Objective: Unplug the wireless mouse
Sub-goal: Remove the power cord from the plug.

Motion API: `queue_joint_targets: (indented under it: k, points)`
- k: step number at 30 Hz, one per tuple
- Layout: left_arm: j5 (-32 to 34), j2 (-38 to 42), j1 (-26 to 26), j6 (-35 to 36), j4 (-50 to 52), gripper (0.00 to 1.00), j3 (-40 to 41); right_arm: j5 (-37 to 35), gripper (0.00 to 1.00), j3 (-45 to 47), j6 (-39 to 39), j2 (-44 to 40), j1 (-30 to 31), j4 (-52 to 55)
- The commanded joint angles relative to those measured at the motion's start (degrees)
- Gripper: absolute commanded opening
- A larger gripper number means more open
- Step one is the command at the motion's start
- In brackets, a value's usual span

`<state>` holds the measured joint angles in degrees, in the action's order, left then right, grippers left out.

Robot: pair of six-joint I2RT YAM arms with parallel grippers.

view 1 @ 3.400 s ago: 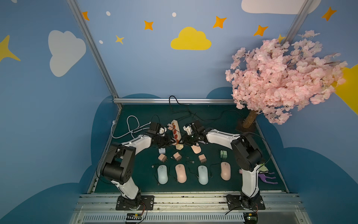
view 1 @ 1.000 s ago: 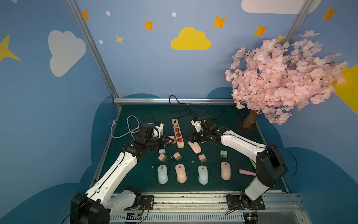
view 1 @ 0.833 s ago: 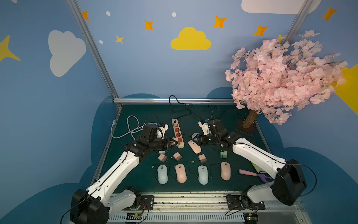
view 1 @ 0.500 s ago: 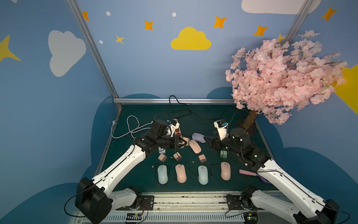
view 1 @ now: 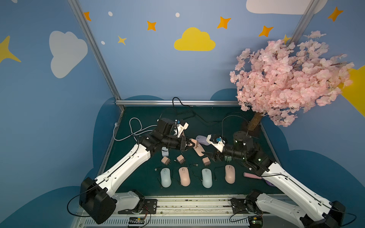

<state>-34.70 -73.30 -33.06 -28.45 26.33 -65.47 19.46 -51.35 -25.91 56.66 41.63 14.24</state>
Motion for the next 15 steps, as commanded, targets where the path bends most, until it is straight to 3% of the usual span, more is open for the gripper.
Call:
queue_joint_targets:
  k: [1,7,15]
  points:
    - [-2.22,0.33,-0.34,1.44,0.71,0.04,-1.14,0.86,0.83,-3.9,-6.01,2.56,1.64,-0.9]
    - [-3.0,0.52,-0.67,1.01,-0.31,0.04,-0.76,-1.17,0.79,-5.63,-6.63,6.67,4.02,-2.88]
    - [-3.58,0.43,-1.05,0.86,-0.57,0.04,-0.8,-2.74,0.59,-6.65,-6.31,10.24,6.14,-4.87]
